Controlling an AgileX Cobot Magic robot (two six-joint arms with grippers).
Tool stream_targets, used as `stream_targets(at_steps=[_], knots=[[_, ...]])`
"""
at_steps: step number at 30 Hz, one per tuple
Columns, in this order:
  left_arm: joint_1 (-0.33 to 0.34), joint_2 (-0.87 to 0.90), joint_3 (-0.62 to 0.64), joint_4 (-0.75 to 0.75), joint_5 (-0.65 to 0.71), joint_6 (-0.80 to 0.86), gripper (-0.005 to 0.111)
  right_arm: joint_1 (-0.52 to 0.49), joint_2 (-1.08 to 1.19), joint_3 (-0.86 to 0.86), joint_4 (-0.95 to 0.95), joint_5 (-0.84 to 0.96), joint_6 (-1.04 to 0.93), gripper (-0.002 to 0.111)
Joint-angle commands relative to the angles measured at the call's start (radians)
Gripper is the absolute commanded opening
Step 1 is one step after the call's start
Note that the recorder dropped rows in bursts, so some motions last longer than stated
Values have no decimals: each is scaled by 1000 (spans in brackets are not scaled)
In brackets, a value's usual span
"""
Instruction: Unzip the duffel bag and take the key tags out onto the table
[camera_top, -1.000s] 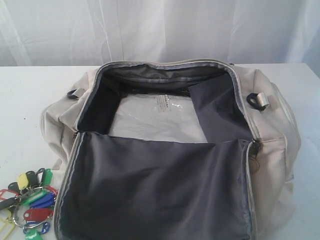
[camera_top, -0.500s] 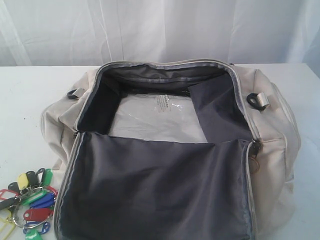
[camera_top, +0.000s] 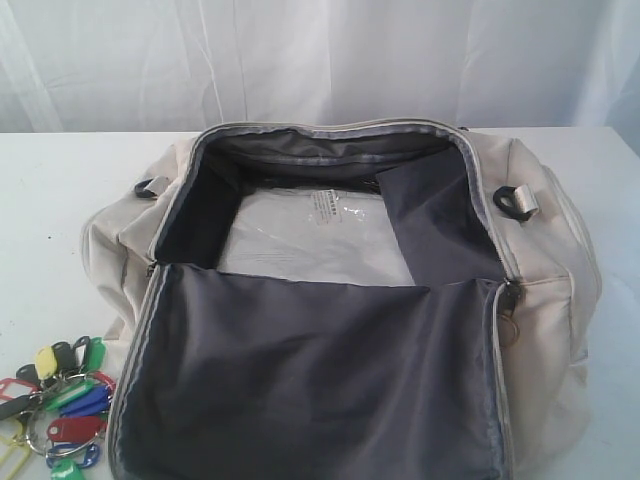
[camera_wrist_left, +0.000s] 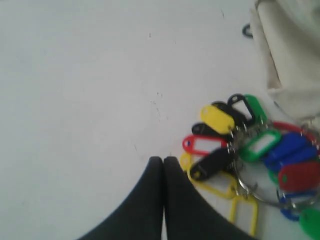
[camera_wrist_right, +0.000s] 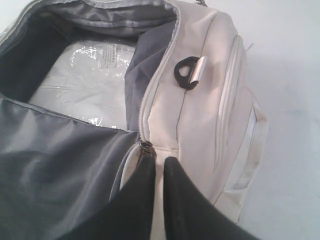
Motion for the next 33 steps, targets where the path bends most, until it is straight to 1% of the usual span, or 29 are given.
stream_targets(at_steps=[1,7,12,33], knots=[[0,-5,6,-11,-97,-2,0,-1,-6,0,1,-8,2,7],[0,-5,6,-11,-94,-2,0,-1,-6,0,1,-8,2,7],[0,-5,6,-11,-19,-2,0,-1,-6,0,1,-8,2,7],[0,-5,6,-11,-19,-2,0,-1,-22,0,1,-7,19,7]])
